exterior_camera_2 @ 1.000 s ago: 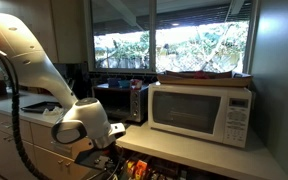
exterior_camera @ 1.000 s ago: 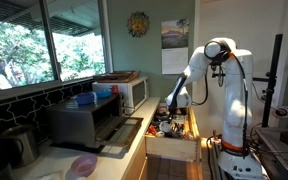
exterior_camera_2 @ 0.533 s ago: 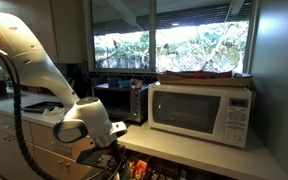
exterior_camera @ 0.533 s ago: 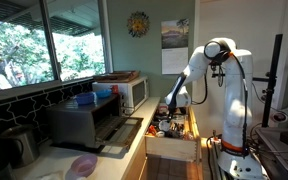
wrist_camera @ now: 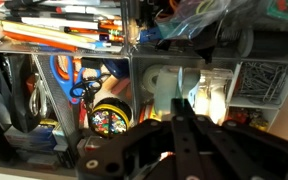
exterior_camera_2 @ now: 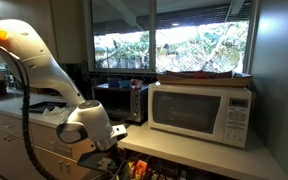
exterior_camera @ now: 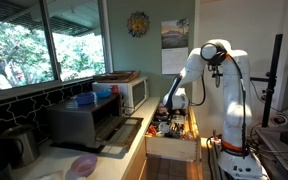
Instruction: Put the green packet in the drawer
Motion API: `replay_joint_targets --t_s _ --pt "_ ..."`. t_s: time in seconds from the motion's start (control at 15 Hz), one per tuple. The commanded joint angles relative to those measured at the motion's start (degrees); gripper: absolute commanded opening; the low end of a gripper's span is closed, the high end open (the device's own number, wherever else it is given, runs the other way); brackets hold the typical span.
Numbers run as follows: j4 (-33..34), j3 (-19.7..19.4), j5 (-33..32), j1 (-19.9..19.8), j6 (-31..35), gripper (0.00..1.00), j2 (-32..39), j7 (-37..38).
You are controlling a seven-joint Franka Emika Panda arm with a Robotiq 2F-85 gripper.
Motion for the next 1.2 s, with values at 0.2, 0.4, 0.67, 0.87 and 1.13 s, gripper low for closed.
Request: replay_joint_targets --t_s 0.2,0.4,0.67,0.87,1.13 --pt "2.8 4.4 7.4 -3.2 3.7 0.0 5.0 -6.9" --pt "4.1 7.5 9.8 -5.7 2.5 0.0 6.5 -9.9" --pt "6.4 15.1 16.4 -10.8 0.6 0.0 7.5 -15.8" --pt "8.0 19.1 21.9 -13.8 -0.7 0.0 9.0 -19.2" --pt "6.7 18.4 21.9 -15.3 -4.1 0.0 12.2 -19.6"
